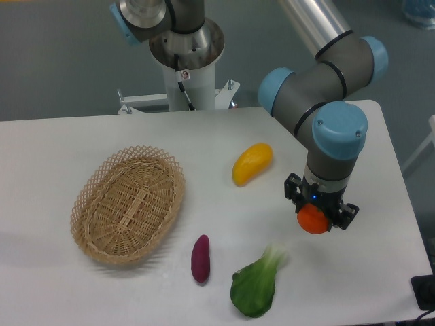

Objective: Place the orange in the basket
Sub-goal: 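Carry the held orange with the gripper over to the wicker basket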

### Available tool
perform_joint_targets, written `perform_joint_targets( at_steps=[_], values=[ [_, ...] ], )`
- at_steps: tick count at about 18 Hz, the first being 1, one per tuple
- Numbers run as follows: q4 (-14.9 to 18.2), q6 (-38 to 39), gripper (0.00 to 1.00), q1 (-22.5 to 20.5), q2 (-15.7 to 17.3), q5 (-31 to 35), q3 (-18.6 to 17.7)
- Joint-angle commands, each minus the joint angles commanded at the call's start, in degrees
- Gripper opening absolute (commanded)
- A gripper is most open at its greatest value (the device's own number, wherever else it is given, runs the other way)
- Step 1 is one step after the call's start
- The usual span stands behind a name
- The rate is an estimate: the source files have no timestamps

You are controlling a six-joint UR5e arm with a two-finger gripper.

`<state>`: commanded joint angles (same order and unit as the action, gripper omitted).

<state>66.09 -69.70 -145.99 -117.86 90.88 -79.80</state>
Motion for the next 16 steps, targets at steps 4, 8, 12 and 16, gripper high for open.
perform_joint_targets(
  at_steps=[4,8,12,16],
  values=[
    [0.18,2.89,0.59,4.31,0.26,0.62,-0.35],
    [0.18,5.45,0.60,7.55,0.09,2.01,-0.88],
    [-0.09,9.22,0.59,12.13,0.00,2.37,-1.32],
    [-0.44,13.97,0.57,19.06,0.44,2.29,-2.81]
  ],
)
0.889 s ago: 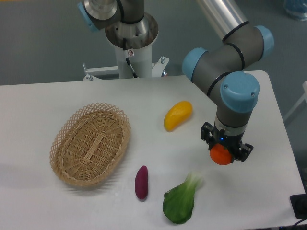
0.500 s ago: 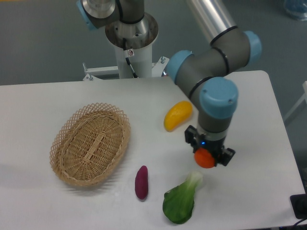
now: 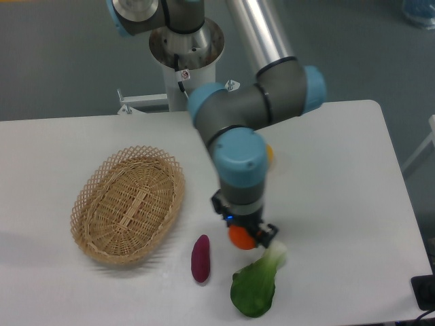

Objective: Place the orange in the basket
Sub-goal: 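Carry the held orange with the gripper over to the wicker basket, then lower the orange into the basket and open the gripper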

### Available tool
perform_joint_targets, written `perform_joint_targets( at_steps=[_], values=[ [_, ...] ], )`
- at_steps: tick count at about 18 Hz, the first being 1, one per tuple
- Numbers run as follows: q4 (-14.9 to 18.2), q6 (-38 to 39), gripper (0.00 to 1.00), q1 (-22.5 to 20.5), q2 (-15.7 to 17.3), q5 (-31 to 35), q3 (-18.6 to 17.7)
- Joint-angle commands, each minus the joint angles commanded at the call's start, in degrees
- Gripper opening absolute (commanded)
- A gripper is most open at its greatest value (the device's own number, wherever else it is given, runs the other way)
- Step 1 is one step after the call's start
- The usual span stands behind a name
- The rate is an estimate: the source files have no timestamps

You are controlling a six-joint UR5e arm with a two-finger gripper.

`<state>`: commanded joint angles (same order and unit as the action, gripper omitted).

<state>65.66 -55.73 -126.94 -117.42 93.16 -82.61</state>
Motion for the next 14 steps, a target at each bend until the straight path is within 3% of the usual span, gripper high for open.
perform_joint_targets(
  at_steps=[2,9,12,14],
  values=[
    [0.00,1.58,0.52,2.21,0.79,0.00,-0.88],
    [-0.18,4.49,0.53,9.95,2.72,0.09,-4.48],
    [-2.71,8.53,0.53,13.63,3.95,-0.09,-7.47],
    [-7.28,9.06,0.55,15.13,3.96,0.00,-10.10]
  ],
)
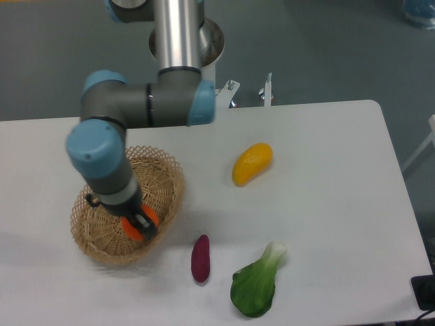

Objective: Place the orange in the basket

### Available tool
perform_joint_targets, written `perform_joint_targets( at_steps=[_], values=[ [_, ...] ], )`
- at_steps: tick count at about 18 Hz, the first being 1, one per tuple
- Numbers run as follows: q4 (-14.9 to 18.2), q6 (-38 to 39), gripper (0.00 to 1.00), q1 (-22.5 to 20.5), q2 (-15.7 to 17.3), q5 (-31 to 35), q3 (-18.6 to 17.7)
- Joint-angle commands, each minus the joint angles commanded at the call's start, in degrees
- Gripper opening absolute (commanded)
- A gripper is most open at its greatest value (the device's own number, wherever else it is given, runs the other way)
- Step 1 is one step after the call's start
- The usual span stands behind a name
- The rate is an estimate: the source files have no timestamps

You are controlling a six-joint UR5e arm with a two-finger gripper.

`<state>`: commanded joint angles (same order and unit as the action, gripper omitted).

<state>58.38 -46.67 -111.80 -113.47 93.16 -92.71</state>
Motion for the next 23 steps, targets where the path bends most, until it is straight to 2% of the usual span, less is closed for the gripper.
perform_joint_targets(
  at_steps=[3,7,11,14,19,23],
  values=[
    [-2.56,-0.08,0.66,0.44,-0.09,0.00,-3.86],
    [-4.58,-0.70,1.00,0.53,-0.09,0.00,-5.37],
    [-5.03,0.00,1.00,1.24,0.26,-0.35,-6.43],
    [-5.20,-0.09,1.00,0.54,0.96,-0.18,-5.47],
    [-4.94,-0.70,1.00,-8.15,2.55,-0.18,-1.08],
    [-4.42,-3.76,1.00,-17.37,2.81,-0.09,-0.01]
  ],
)
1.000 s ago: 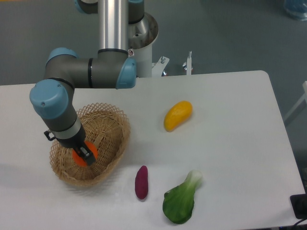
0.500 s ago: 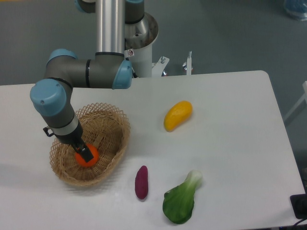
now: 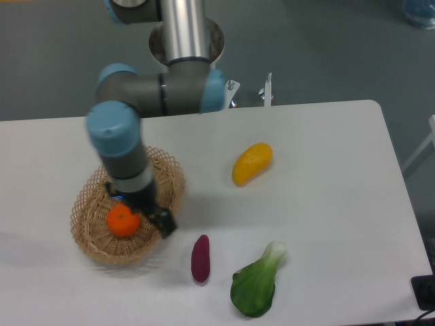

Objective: Place the orange in the basket

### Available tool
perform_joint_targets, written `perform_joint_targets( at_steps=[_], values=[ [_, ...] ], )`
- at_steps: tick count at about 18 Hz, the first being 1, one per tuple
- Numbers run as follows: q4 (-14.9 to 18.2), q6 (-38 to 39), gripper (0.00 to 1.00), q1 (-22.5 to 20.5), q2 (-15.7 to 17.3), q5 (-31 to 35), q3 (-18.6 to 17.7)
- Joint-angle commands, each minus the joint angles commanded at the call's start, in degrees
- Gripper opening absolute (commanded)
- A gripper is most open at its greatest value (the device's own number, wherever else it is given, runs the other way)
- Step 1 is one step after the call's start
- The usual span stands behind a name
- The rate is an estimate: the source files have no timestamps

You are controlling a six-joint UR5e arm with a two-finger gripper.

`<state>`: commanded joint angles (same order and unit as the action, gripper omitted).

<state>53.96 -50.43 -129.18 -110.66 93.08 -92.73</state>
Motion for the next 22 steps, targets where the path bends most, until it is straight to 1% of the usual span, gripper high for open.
perform_joint_targets(
  at_steps=[2,3,4,5,6,7,8,9,12,16,18,22],
  values=[
    [0.62,-5.34,1.00,-4.39,1.23,-0.26,0.53],
    [0.88,-6.94,1.00,-6.07,1.23,-0.26,0.53],
    [1.32,-9.05,1.00,-8.70,1.23,-0.26,0.53],
    [2.02,-11.16,1.00,-10.64,1.23,-0.44,0.53],
    [2.81,-14.83,1.00,-13.09,1.15,-0.44,0.70],
    [4.12,-17.30,1.00,-15.21,1.14,-0.44,1.14],
    [5.18,-18.03,1.00,-16.88,1.14,-0.44,1.23],
    [5.80,-20.38,1.00,-18.99,1.14,-0.79,1.32],
    [5.80,-26.28,1.00,-21.55,-0.43,-1.14,2.81],
    [5.72,-29.62,1.00,-23.13,-3.77,-1.76,6.15],
    [5.72,-29.90,1.00,-23.14,-4.04,-1.76,6.59],
    [5.72,-29.90,1.00,-23.14,-4.04,-1.67,6.33]
  ],
)
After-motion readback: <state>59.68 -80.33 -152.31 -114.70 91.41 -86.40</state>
